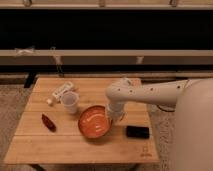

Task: Drag the ceramic bowl in a circle

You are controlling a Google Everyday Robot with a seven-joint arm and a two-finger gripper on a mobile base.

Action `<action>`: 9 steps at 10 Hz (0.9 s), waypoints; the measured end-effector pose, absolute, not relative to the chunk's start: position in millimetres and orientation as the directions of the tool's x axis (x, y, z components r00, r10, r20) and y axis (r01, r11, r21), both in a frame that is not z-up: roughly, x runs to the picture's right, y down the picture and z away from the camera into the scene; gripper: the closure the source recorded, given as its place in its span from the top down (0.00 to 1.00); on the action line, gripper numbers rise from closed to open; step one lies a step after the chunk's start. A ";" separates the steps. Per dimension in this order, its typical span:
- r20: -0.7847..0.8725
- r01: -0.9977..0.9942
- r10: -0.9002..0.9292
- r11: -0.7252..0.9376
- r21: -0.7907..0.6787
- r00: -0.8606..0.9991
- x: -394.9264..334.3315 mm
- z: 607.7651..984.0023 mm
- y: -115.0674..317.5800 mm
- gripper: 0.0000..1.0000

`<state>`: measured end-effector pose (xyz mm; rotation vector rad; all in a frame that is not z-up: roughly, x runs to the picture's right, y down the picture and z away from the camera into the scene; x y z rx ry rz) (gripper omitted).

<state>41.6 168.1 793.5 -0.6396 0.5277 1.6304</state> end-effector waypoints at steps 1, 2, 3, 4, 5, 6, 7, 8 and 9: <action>-0.644 -0.989 0.756 -0.148 0.006 -0.117 53.0 788.1 154.3 0.00; -0.619 -0.988 0.773 -0.149 0.031 -0.136 65.1 784.1 143.7 0.00; -0.602 -0.988 0.784 -0.146 0.058 -0.151 74.9 782.3 136.1 0.00; -0.596 -0.987 0.787 -0.138 0.084 -0.161 81.3 781.1 135.5 0.00; -0.599 -0.985 0.782 -0.136 0.104 -0.171 85.8 779.6 138.4 0.00; -0.600 -0.984 0.780 -0.123 0.127 -0.175 94.3 778.8 140.5 0.00; -0.612 -0.983 0.771 -0.107 0.148 -0.176 100.5 775.6 147.3 0.00; -0.622 -0.983 0.763 -0.093 0.160 -0.174 102.0 772.0 153.2 0.00; -0.633 -0.983 0.756 -0.074 0.169 -0.166 101.1 766.5 160.6 0.00</action>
